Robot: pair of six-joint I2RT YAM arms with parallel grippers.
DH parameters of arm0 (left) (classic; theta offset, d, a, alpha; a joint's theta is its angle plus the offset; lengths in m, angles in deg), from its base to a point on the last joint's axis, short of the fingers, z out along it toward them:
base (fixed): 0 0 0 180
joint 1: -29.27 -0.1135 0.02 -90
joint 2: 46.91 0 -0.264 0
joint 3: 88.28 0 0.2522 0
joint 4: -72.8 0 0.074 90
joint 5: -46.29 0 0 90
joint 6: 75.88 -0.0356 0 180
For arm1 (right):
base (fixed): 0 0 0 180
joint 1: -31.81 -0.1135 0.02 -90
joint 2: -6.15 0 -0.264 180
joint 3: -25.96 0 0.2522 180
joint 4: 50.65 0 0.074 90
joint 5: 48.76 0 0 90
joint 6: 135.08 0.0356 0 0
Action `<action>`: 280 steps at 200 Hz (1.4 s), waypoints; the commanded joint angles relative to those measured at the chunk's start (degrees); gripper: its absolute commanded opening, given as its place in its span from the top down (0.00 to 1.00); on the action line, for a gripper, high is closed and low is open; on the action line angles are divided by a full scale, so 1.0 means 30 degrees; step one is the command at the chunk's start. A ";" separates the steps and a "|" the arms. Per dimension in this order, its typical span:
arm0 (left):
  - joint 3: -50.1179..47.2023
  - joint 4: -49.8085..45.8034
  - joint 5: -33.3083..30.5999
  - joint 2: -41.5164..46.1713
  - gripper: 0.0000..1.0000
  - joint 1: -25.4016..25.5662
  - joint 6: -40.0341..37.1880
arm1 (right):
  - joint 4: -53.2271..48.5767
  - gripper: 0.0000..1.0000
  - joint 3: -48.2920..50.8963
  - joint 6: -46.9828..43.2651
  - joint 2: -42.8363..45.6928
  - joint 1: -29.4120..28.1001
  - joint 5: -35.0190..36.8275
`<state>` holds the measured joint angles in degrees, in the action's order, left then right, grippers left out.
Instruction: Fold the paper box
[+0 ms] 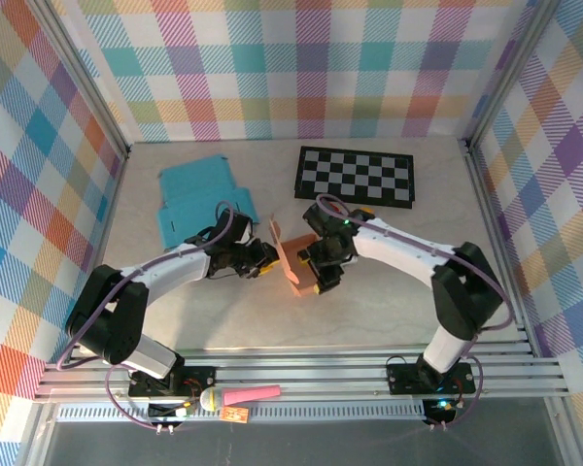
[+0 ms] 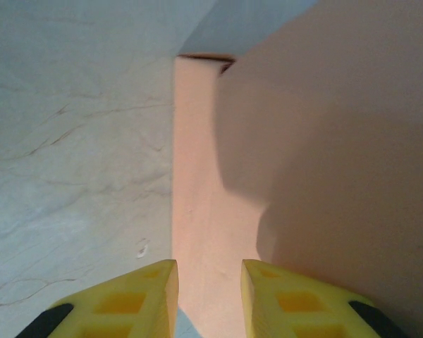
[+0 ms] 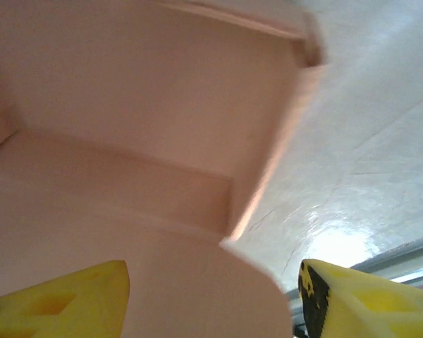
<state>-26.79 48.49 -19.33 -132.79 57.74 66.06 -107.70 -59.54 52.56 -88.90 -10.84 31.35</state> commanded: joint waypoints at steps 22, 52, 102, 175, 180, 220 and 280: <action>0.1014 -0.1004 -0.0331 -0.0170 0.71 0.0061 -0.0626 | 0.1455 0.40 -0.2078 -1.3586 0.1621 0.0227 0.0103; 0.1143 -0.1156 -0.0276 -0.0287 0.71 0.0061 -0.0705 | 0.1263 0.37 -0.3376 -1.9167 0.0817 0.0097 -0.2165; 0.1371 -0.1476 -0.0334 -0.0315 0.71 0.0063 -0.0930 | -0.1677 0.45 -0.6454 -2.2395 -0.1790 0.0112 -0.3852; 0.1580 -0.1630 -0.0448 -0.0086 0.68 0.0091 -0.1271 | -0.1698 0.69 -0.8037 -2.1138 -0.3588 0.0068 -0.3748; 0.1596 -0.2273 -0.0473 -0.0032 0.68 0.0091 -0.1313 | -0.1516 0.72 -0.7971 -2.0860 -0.3592 0.0067 -0.3639; 0.2082 -0.3722 -0.1265 0.1019 0.58 0.0091 -0.2104 | 0.0720 1.00 -0.6121 -1.7111 -0.2244 -0.0017 -0.1317; 0.2329 -0.6835 -0.2559 0.3985 0.51 0.0091 -0.3605 | -0.0597 1.00 -0.4883 -0.7251 0.0541 -0.0784 0.6726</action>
<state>-21.24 34.13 -25.19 -124.34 57.74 58.48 -106.19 -74.14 13.29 -91.08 -11.85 38.08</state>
